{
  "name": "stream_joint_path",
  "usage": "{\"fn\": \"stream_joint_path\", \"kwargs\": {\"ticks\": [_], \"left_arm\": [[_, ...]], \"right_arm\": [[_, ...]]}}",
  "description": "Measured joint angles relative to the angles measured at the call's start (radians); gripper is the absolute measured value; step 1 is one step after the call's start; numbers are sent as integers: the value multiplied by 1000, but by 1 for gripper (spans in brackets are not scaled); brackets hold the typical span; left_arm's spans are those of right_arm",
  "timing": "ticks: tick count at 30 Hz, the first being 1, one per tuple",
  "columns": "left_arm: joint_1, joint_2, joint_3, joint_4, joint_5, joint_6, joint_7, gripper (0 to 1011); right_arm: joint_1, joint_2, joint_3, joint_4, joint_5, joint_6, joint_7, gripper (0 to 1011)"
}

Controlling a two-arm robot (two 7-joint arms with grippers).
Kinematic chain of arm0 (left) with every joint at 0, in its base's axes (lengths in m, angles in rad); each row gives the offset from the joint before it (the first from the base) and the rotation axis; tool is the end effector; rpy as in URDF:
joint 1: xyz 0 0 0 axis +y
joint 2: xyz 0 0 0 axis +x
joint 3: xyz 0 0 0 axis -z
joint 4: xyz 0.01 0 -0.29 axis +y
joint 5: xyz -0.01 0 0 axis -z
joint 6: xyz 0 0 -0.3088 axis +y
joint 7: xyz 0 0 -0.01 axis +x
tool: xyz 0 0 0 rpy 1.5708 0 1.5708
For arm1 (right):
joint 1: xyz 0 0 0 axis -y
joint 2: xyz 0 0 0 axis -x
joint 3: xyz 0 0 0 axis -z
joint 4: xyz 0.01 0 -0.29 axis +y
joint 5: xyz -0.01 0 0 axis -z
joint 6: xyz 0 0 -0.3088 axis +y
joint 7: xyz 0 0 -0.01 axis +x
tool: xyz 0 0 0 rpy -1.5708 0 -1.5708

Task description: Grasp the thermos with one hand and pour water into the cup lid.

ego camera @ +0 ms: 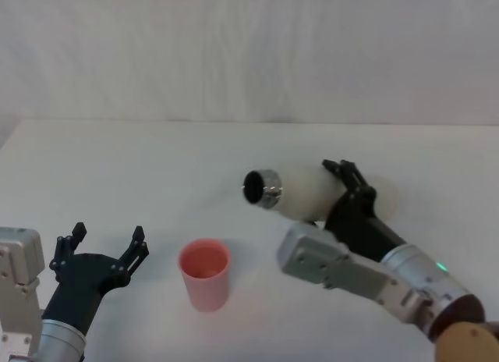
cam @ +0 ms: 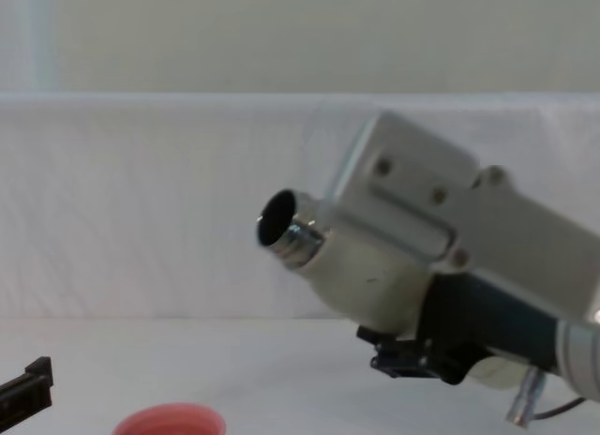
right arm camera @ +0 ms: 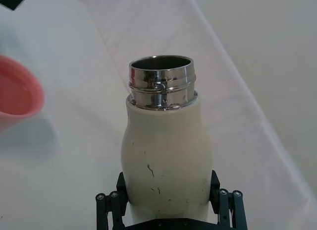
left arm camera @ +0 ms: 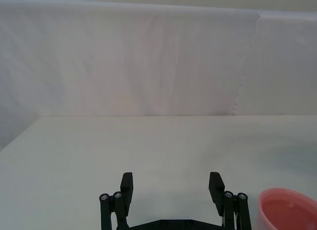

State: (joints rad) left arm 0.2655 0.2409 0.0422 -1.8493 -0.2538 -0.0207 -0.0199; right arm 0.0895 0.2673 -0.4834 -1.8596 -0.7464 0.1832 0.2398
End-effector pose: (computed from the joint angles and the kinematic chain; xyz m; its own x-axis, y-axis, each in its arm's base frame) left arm 0.2529 0.0375 -0.2852 0.1246 0.9917 -0.0327 -0.9921 0.1240 -0.0176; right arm 0.3032 0.0863 -0.2153 0.3108 -0.4374 0.8439 0.8682 0.4920 -0.0648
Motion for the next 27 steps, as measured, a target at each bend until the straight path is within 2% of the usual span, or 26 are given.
{"fn": "stream_joint_path", "kwargs": {"ticks": [12,13,14,15,20,23,27], "left_arm": [[0,0,0,0,0,0,0,1001],[0,0,0,0,0,0,0,1001],[0,0,0,0,0,0,0,1001],[0,0,0,0,0,0,0,1001],[0,0,0,0,0,0,0,1001],[0,0,0,0,0,0,0,1001],[0,0,0,0,0,0,0,1001]], "right_arm": [[-58,-21,124,-22,237,-37,11,958],[-61,-27,138,-16,275,-40,17,958],[-61,-27,138,-16,275,-40,17,958],[-63,-33,152,-9,314,-44,24,958],[-60,-52,188,18,429,-50,54,958],[-49,-71,215,47,531,-52,89,958],[-39,-84,228,71,601,-54,114,958]]}}
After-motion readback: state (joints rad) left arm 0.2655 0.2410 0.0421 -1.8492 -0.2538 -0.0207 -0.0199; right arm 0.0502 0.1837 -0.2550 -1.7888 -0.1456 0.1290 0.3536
